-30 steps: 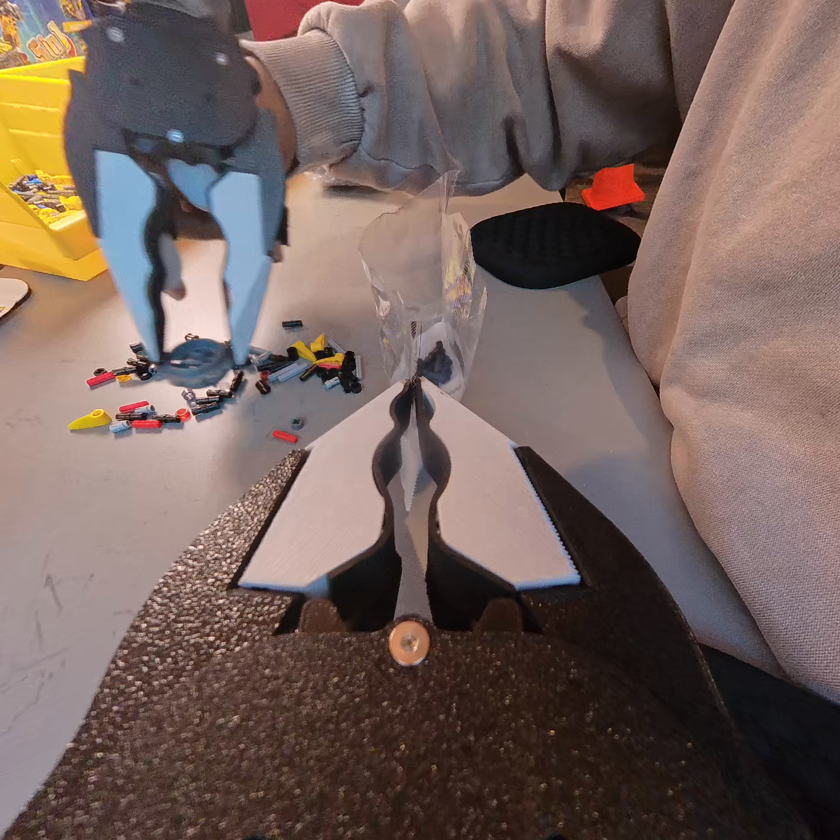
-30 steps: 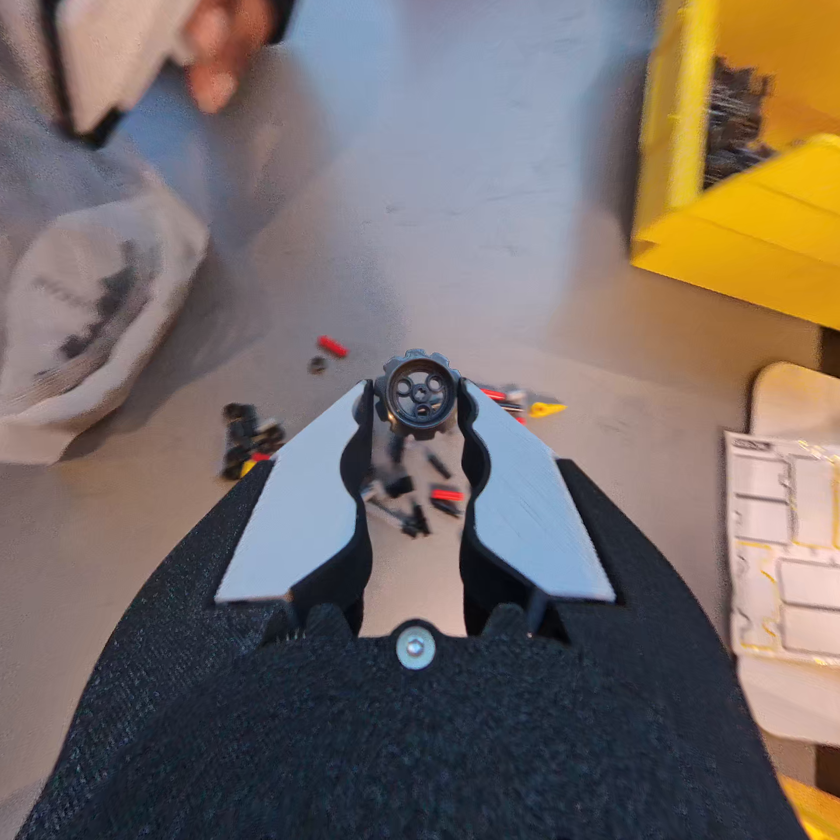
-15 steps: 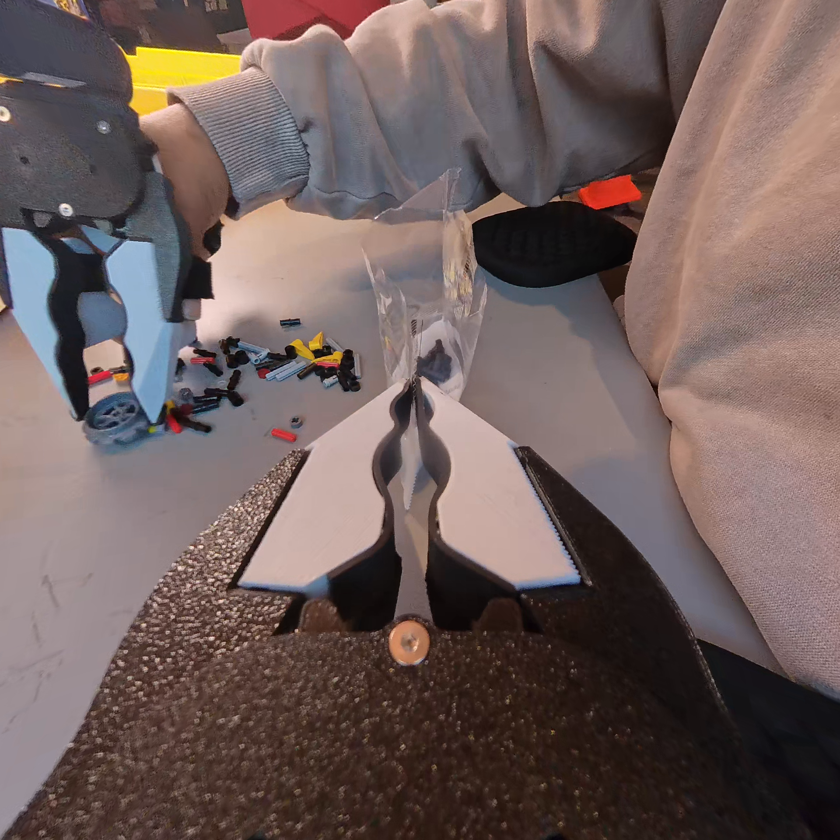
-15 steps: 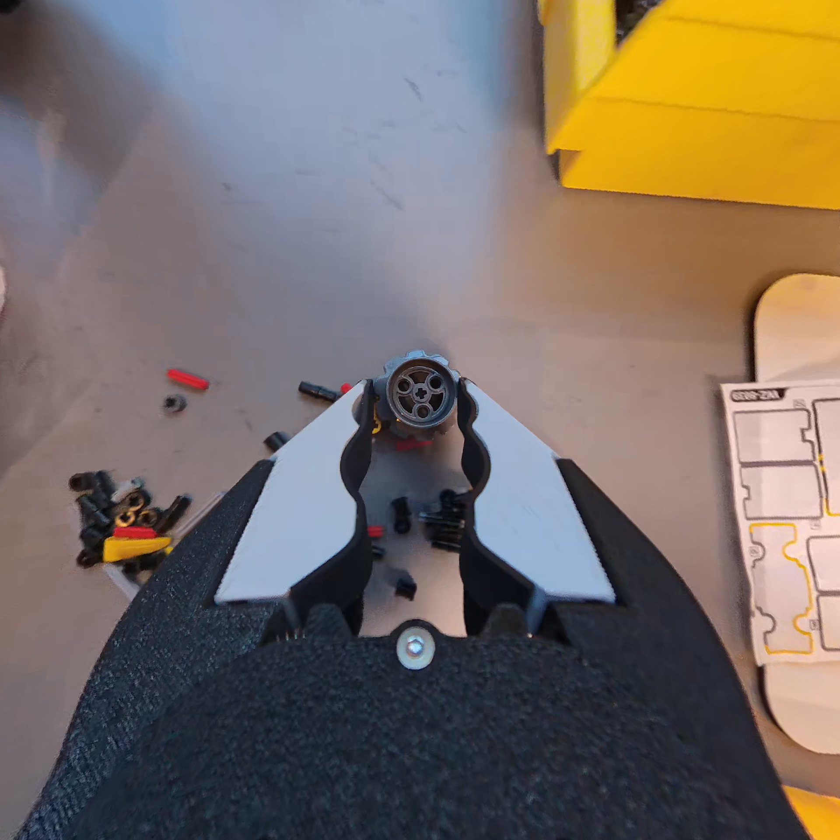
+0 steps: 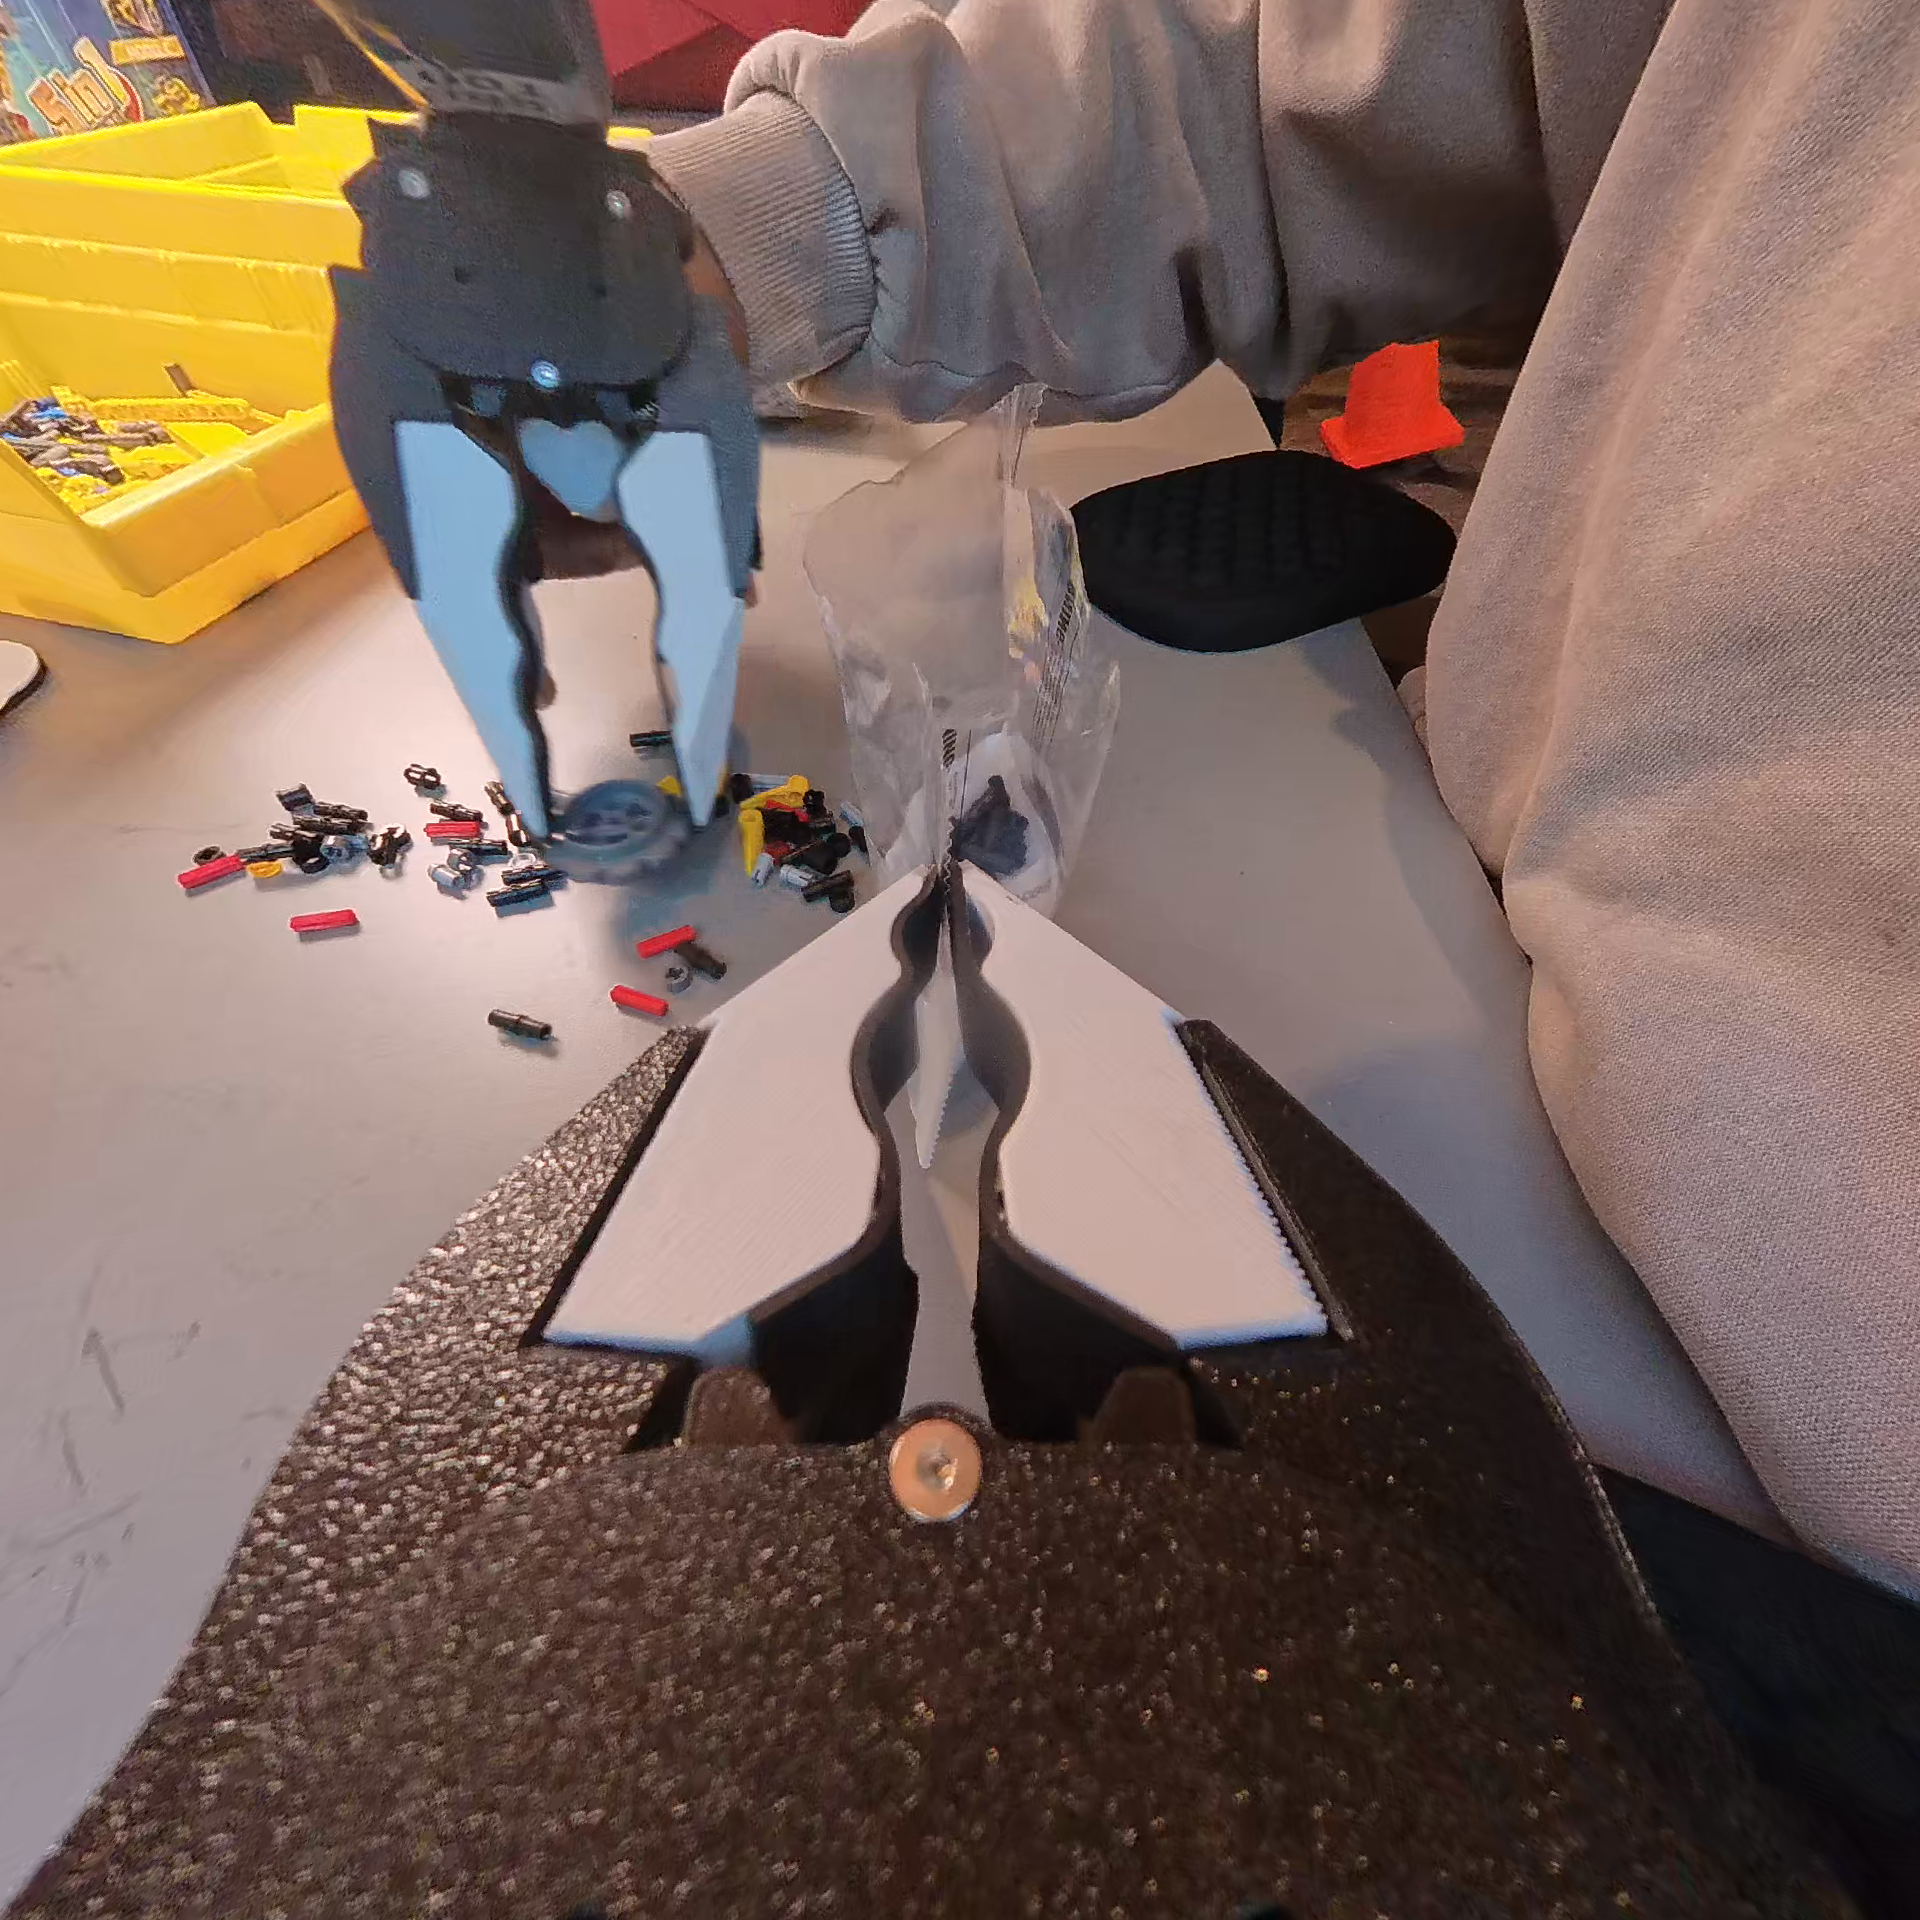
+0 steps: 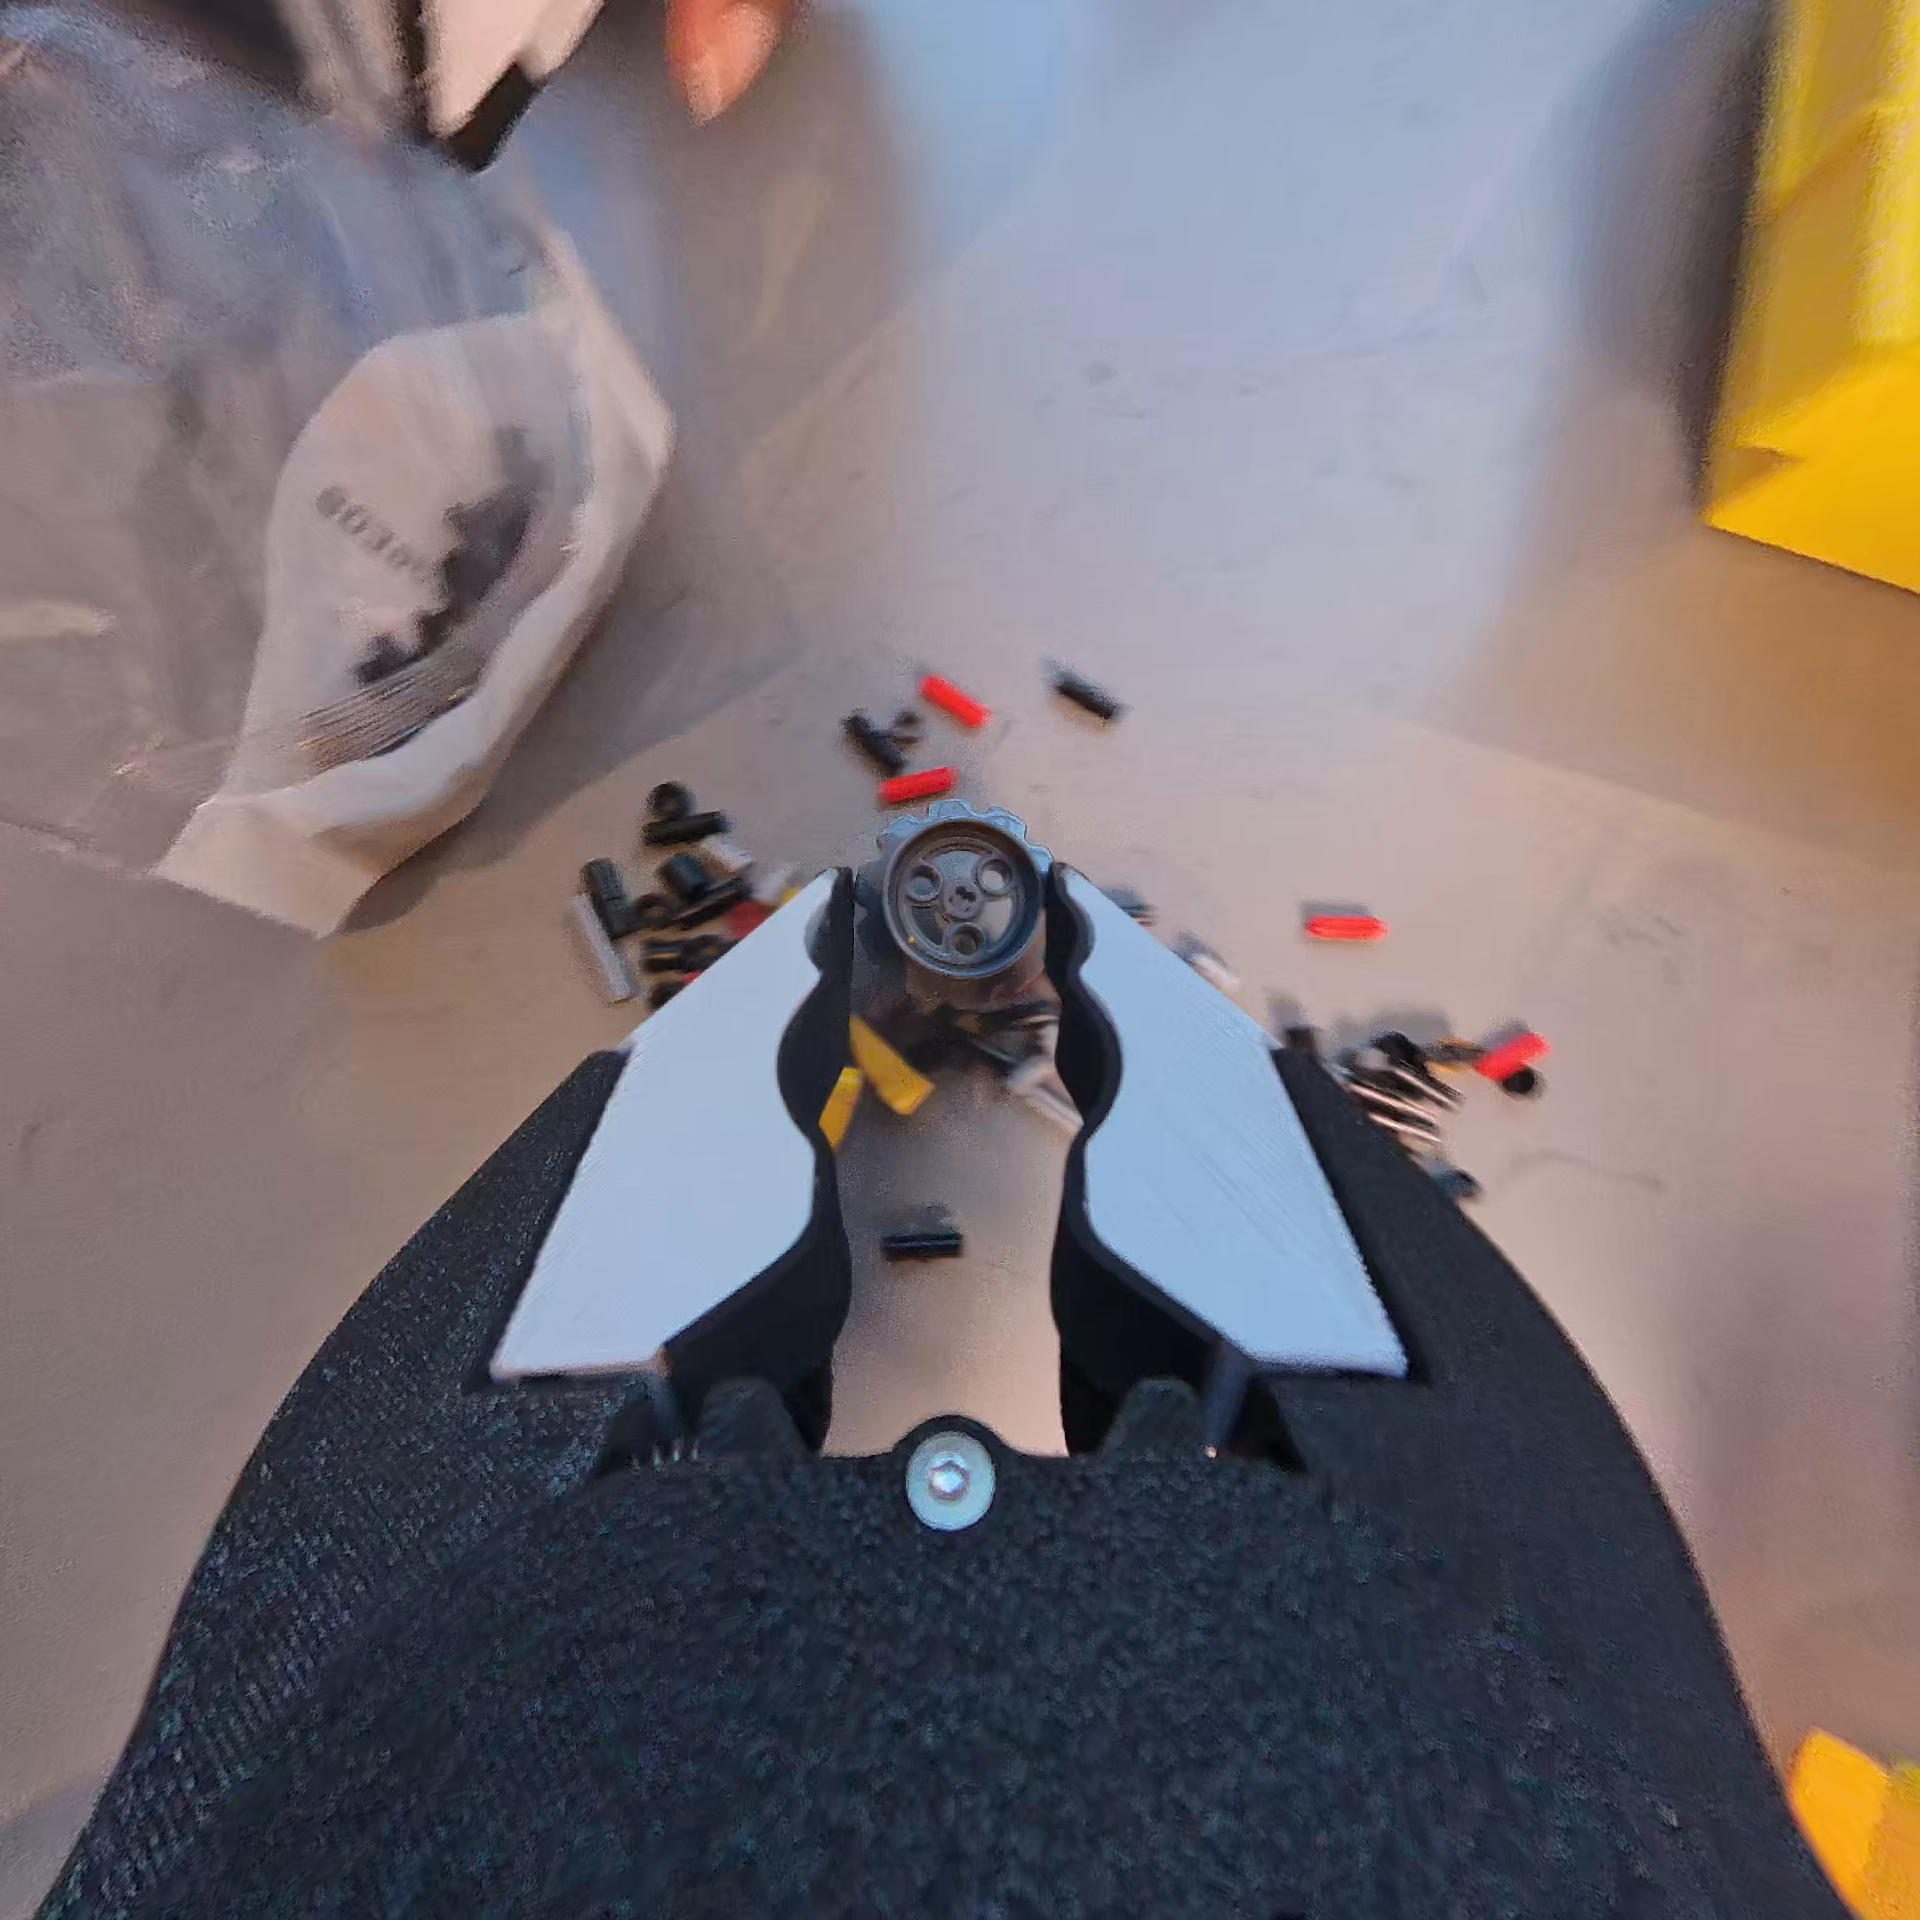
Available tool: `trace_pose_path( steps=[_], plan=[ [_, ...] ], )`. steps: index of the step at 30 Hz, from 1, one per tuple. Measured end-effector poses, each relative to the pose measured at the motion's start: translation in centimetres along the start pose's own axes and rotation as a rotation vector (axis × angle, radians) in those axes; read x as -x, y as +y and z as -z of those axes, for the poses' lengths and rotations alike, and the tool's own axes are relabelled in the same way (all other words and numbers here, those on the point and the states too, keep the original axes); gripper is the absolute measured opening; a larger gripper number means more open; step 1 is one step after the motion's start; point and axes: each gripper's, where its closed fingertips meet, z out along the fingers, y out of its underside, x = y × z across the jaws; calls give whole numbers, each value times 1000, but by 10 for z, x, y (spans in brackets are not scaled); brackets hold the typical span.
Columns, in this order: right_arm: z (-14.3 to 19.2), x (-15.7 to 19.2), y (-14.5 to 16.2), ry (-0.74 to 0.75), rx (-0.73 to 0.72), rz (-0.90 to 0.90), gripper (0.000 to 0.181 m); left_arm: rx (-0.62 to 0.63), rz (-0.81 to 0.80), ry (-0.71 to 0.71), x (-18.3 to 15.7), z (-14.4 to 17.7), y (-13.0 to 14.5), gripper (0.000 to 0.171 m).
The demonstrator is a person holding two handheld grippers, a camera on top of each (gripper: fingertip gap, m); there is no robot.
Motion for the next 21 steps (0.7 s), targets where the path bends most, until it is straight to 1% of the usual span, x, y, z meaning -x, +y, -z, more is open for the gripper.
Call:
trace_pose_path(
  steps=[2, 5, 7, 9, 11, 13, 16, 21],
  plan=[
    [10, -43, 4, 147, -22, -116, 36, 0, 0, -1, 0, 0, 0, 0],
    [20, -109, 25, 330, -21, -317, 36, -1, 1, -4, 0, 0, 0, 0],
    [19, -138, 40, 384, 6, -397, 36, -2, 3, -8, 1, 1, 0, 0],
    [10, -147, 48, 375, 38, -425, 36, -2, 4, -12, 2, 1, 0, 0],
    [3, -144, 44, 337, 26, -413, 36, -2, 3, -13, 2, 2, 0, 0],
    [-1, -129, 37, 282, 34, -365, 36, -2, 2, -10, 1, 2, 0, 0],
    [-3, -99, 31, 225, 49, -256, 36, -1, 1, 0, 0, 2, 1, 0],
    [0, -43, 26, 136, 31, -135, 36, 1, -6, 6, -2, 2, 1, 0]
  ],
)
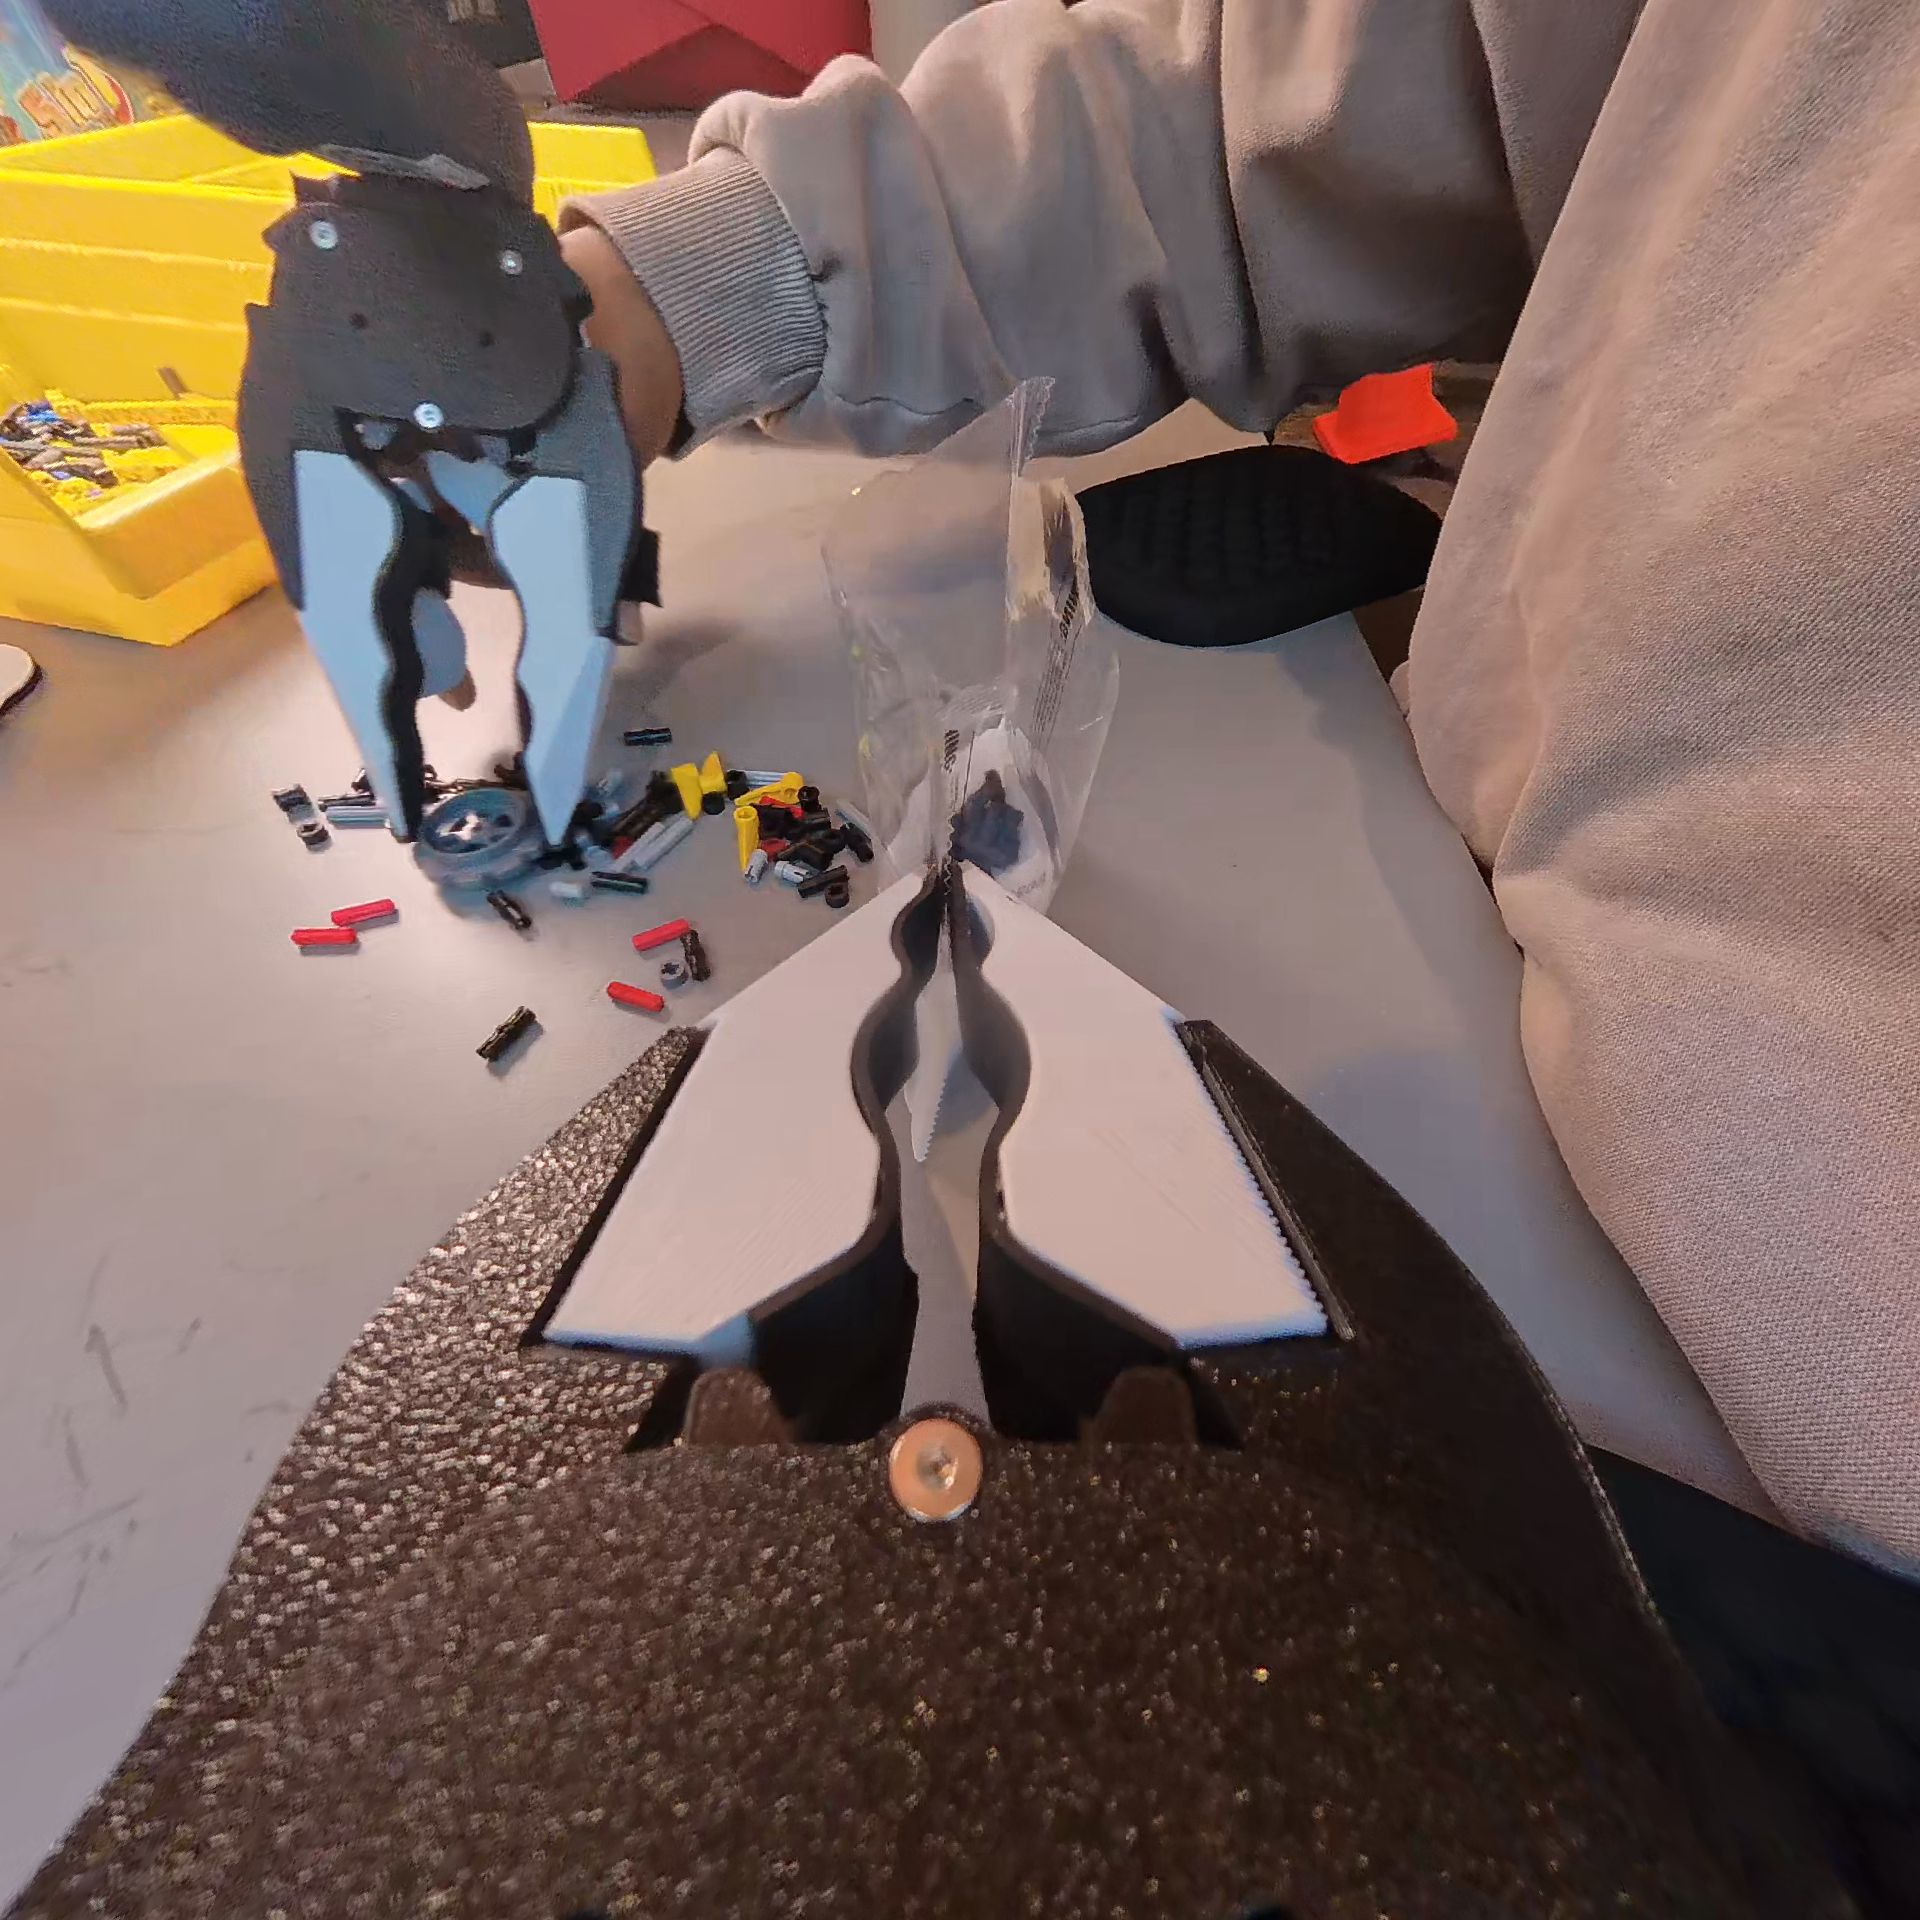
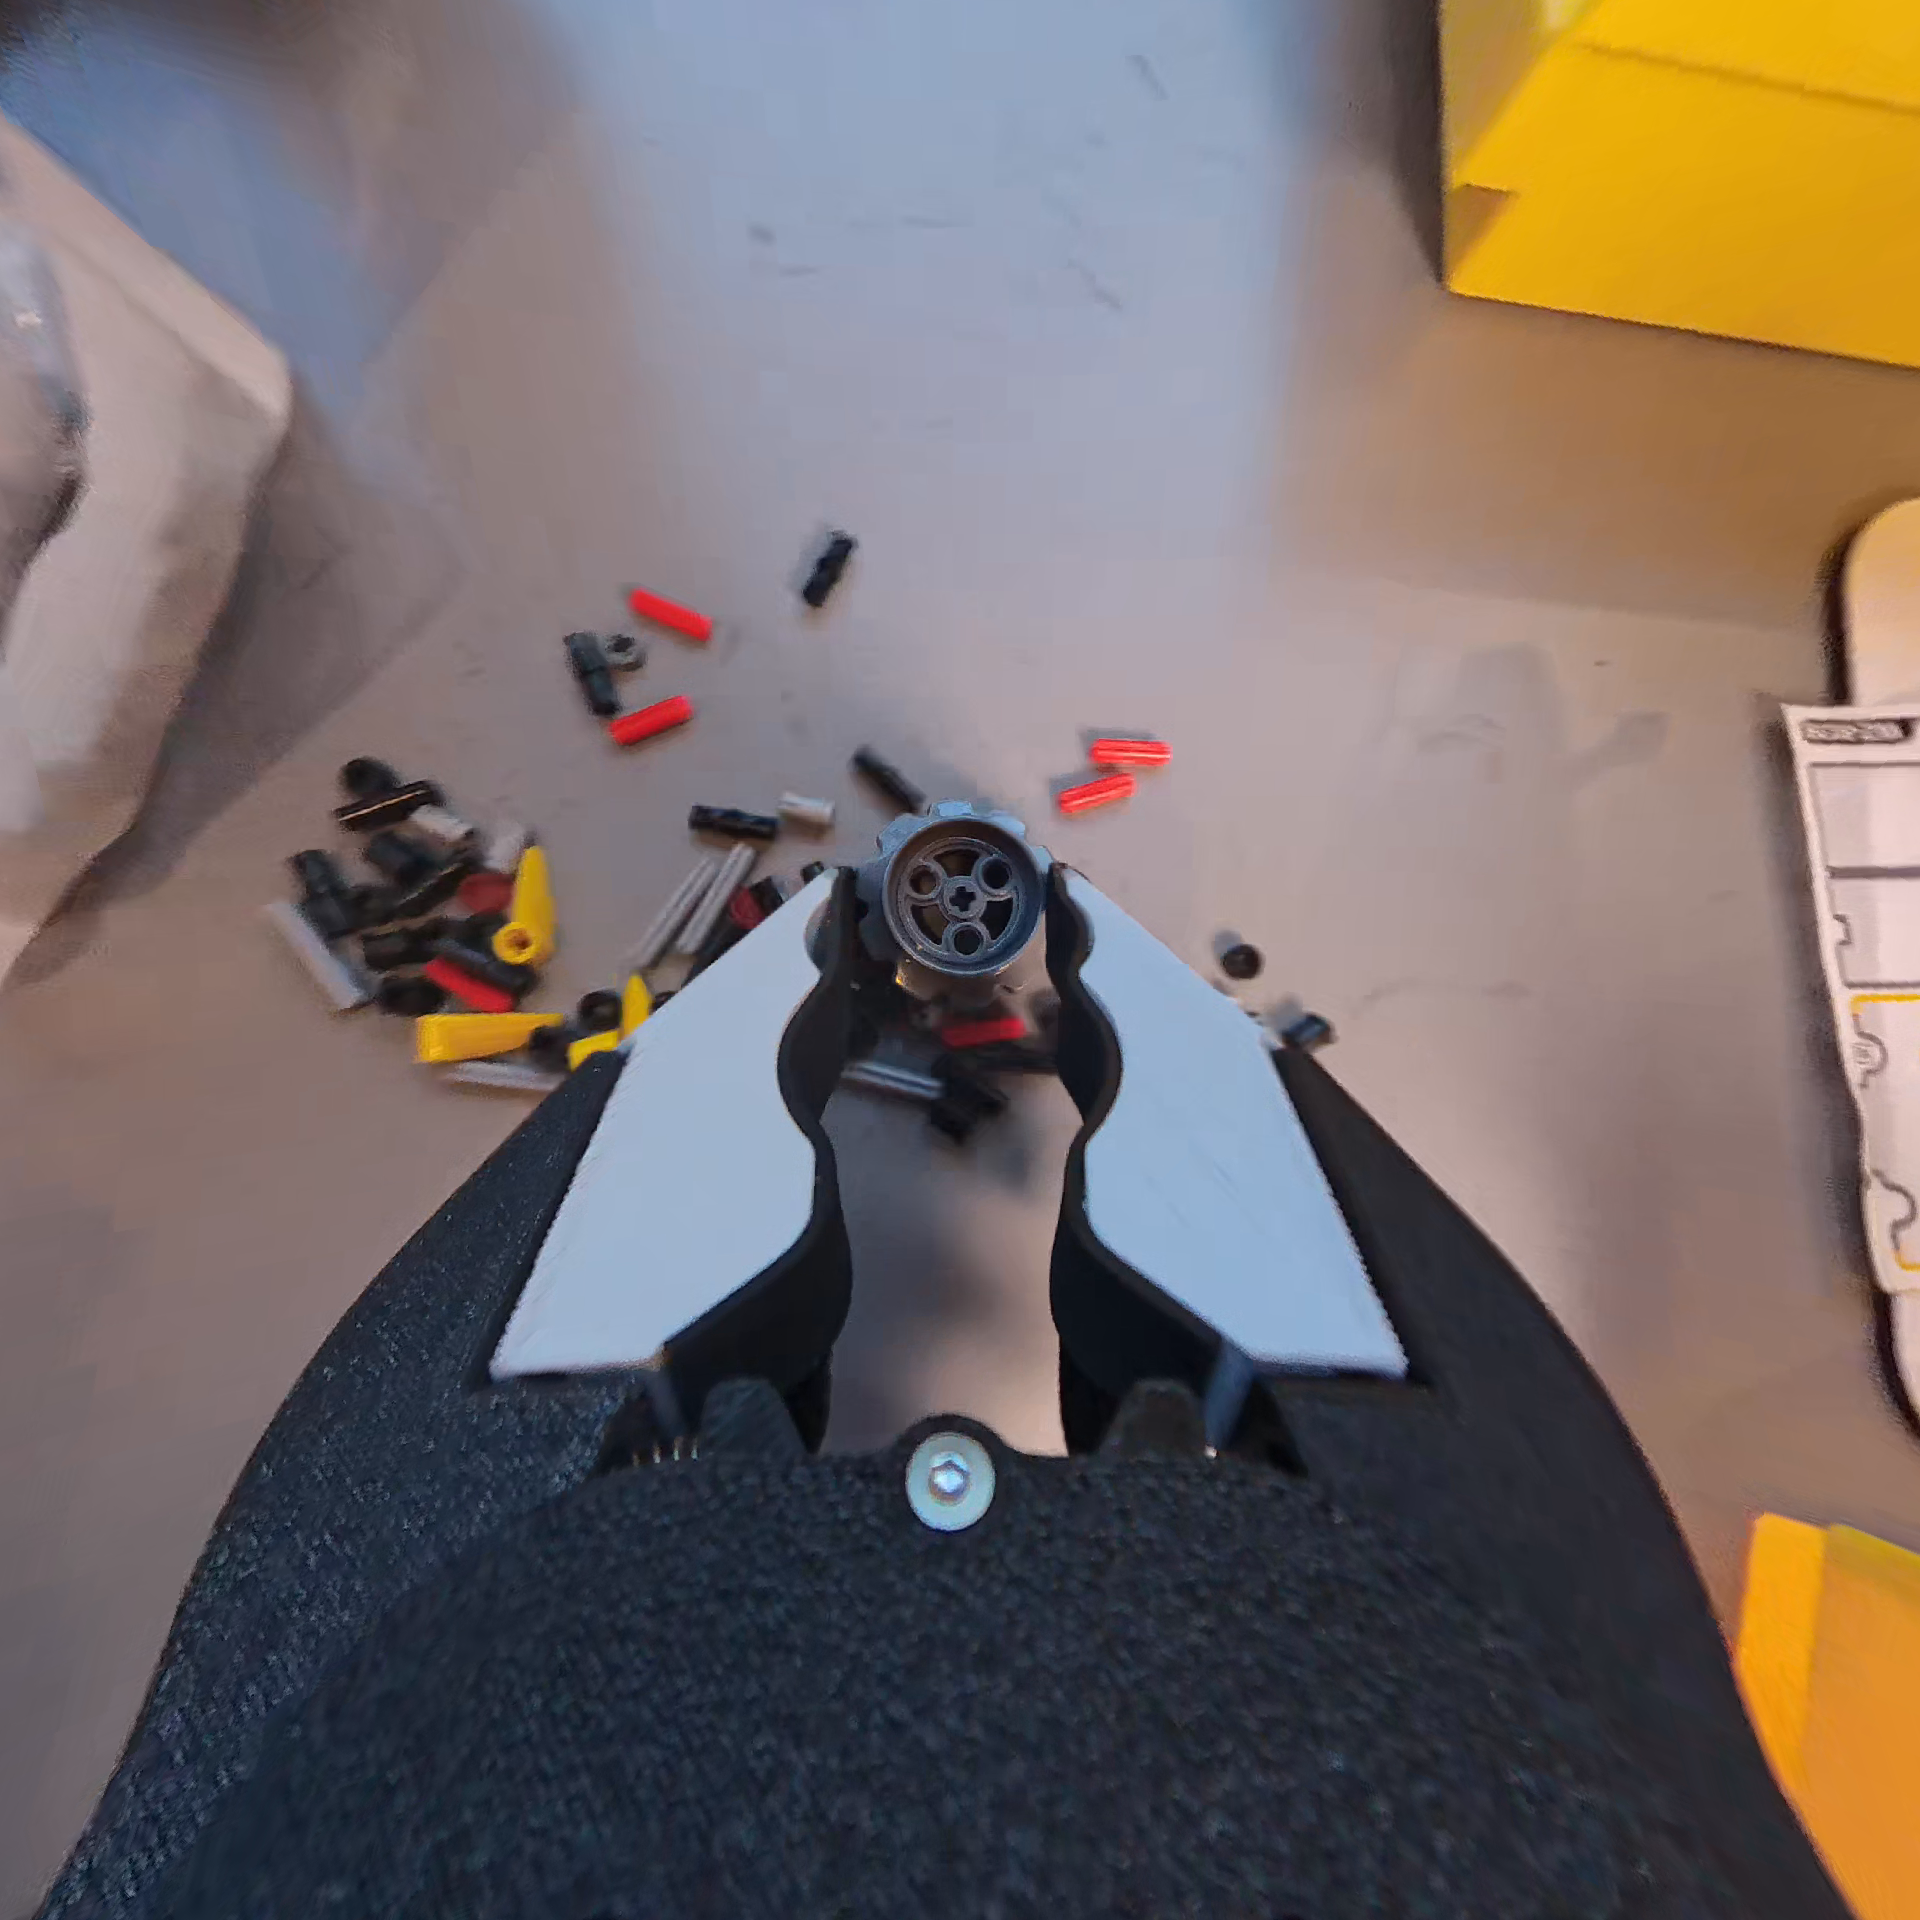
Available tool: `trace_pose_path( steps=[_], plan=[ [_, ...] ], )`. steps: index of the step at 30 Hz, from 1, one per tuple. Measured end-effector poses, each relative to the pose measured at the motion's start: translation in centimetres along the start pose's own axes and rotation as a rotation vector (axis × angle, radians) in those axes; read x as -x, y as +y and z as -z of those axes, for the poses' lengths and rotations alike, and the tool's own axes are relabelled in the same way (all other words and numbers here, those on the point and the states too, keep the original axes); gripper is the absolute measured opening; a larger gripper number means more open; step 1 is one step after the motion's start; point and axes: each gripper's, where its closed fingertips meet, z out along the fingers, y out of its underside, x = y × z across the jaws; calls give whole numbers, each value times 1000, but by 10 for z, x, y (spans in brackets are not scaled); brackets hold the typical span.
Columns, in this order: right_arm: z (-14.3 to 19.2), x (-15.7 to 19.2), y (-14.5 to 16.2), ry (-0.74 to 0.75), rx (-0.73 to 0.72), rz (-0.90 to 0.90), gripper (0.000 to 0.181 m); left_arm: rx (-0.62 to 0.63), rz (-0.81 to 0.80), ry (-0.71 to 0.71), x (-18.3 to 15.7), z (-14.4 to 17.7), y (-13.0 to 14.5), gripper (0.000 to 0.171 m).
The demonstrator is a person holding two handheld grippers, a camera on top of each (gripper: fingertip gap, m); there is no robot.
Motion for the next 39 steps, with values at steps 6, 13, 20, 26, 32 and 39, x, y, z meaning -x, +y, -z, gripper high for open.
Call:
trace_pose_path(
  steps=[6, 13, 20, 26, 32, 39],
  plan=[
    [6, 22, -11, -35, -33, 69, 36, 2, -1, 3, -1, -1, 0, 0],
    [-22, -60, -30, 77, -50, -150, 36, -1, 4, -9, 1, 0, 0, 0],
    [-22, -17, -24, -43, -9, -51, 36, 2, -2, -11, 2, 1, 0, 0],
    [-1, 46, -12, -156, -9, 37, 36, 1, 0, 9, -1, -1, 0, 0],
    [19, -50, -7, 194, -35, -128, 36, 1, 2, 29, -5, -4, -1, 0],
    [12, -91, 29, 263, -3, -299, 36, 5, -2, 38, -7, -5, -1, 0]
  ],
)
